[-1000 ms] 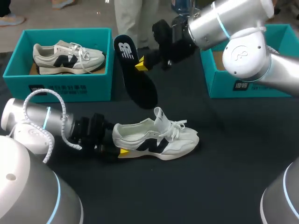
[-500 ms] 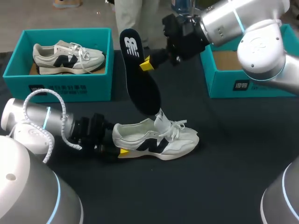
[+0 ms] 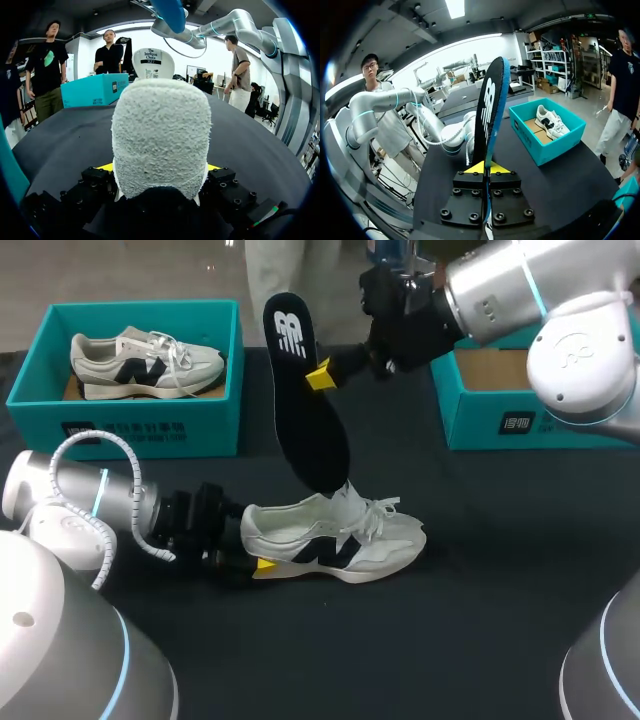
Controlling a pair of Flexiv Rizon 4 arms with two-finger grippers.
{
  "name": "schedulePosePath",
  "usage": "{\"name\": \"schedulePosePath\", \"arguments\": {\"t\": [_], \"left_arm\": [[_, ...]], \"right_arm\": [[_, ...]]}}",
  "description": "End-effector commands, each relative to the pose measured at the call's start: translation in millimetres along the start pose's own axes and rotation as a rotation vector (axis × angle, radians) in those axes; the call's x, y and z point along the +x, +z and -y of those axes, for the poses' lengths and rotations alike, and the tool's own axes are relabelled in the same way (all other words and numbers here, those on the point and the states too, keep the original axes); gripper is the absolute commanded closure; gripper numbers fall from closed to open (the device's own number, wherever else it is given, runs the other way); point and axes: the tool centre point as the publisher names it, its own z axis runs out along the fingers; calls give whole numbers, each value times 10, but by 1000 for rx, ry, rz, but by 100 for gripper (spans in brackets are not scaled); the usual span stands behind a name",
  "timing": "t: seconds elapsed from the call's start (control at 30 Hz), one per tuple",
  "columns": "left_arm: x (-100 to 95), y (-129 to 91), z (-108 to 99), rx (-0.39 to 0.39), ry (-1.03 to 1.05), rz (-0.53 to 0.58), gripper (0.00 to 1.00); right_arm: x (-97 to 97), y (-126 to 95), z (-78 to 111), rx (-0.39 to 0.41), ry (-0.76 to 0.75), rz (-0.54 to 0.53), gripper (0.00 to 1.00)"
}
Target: Take the shoe out of the shoebox, open the shoe tongue, remove and reinsert the insole, then place the shoe into the shoebox
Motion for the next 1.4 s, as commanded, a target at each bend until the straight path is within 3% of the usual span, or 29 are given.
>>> {"name": "schedulePosePath", "arguments": {"t": [0.03, 0.23, 0.47, 0.67, 0.97, 1.4], "left_arm": [[2, 8, -6, -3, 0, 0, 100], [2, 8, -6, -3, 0, 0, 100], [2, 8, -6, -3, 0, 0, 100], [2, 8, -6, -3, 0, 0, 100], [2, 8, -6, -3, 0, 0, 100], [2, 8, -6, -3, 0, 0, 100]], "right_arm": [[11, 4, 11, -1, 1, 4, 100], [11, 4, 11, -1, 1, 4, 100], [155, -426, 23, 21, 66, -112, 100], [343, -669, 45, 14, 126, -96, 100], [641, -833, 47, 11, 206, -72, 100], [887, -1043, 10, 6, 266, -47, 100]]}}
